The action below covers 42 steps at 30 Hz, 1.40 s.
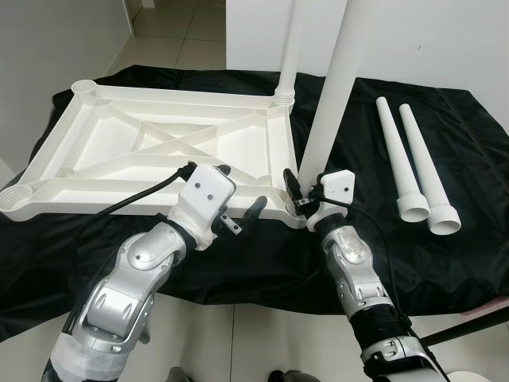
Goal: Building children table
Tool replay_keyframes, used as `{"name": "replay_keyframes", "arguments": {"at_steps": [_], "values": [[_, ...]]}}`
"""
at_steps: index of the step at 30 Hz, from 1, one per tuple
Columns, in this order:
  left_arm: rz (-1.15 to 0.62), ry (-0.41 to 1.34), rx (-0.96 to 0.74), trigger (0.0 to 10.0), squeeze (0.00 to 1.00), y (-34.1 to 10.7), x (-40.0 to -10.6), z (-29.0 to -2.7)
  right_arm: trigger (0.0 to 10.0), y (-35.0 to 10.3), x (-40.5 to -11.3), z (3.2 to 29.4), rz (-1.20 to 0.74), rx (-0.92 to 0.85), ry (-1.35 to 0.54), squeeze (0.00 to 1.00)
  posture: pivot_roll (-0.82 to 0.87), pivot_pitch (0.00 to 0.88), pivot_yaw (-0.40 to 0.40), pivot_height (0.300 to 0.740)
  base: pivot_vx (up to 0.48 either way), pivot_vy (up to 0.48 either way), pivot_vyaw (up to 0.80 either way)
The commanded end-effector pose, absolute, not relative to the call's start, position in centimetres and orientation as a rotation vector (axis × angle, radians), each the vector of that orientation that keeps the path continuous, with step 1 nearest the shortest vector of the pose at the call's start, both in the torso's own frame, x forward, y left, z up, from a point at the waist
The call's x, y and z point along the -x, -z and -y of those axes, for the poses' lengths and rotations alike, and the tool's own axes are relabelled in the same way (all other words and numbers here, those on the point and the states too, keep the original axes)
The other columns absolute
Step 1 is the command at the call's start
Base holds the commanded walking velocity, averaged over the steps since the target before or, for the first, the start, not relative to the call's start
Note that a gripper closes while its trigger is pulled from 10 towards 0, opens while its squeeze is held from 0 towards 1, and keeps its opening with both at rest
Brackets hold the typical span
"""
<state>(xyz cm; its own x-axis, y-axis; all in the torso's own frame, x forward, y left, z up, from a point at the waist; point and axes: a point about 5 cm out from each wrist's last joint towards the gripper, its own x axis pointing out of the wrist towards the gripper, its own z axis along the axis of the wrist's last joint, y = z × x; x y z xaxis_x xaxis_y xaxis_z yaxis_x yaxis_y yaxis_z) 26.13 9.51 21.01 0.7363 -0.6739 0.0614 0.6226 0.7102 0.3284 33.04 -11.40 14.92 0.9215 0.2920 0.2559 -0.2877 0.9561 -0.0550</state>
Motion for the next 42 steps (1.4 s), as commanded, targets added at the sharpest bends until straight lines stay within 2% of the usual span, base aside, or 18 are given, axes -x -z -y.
{"name": "replay_keyframes", "arguments": {"at_steps": [1, 8, 13, 21, 30, 42], "values": [[0.162, 0.75, -0.302, 10.0, 0.0, -20.7, -26.2, -9.4, 10.0, -11.7, -32.6, 12.3, 0.101, 0.003, -0.249, 0.0, -0.01, 0.135, 0.002, 0.74, 0.0, 0.0, 0.0], [0.161, 0.746, -0.3, 10.0, 0.0, -20.7, -26.2, -9.4, 10.0, -11.8, -32.6, 12.7, 0.113, -0.031, -0.135, 0.0, -0.01, 0.136, -0.002, 0.74, 0.0, 0.0, 0.0], [0.164, 0.743, -0.298, 10.0, 0.0, -20.7, -26.2, -9.3, 10.0, -12.5, -31.5, 11.9, 0.217, -0.056, -0.038, 0.0, -0.01, 0.134, -0.006, 0.74, 0.0, 0.0, 0.0], [0.167, 0.746, -0.294, 10.0, 0.0, -20.8, -26.2, -9.2, 10.0, -13.6, -30.9, 10.6, 0.287, -0.064, -0.085, 0.0, -0.01, 0.132, -0.005, 0.74, 0.0, 0.0, 0.0], [0.17, 0.751, -0.29, 10.0, 0.0, -20.8, -26.2, -9.1, 10.0, -13.6, -30.9, 11.5, 0.281, -0.027, -0.026, 0.0, -0.02, 0.125, -0.011, 0.74, 0.0, 0.0, 0.0], [0.172, 0.758, -0.285, 10.0, 0.0, -20.7, -26.2, -8.9, 10.0, -19.6, -30.4, 10.6, 0.522, -0.023, -0.075, 0.0, -0.02, 0.112, -0.013, 0.74, 0.0, 0.0, 0.0]]}}
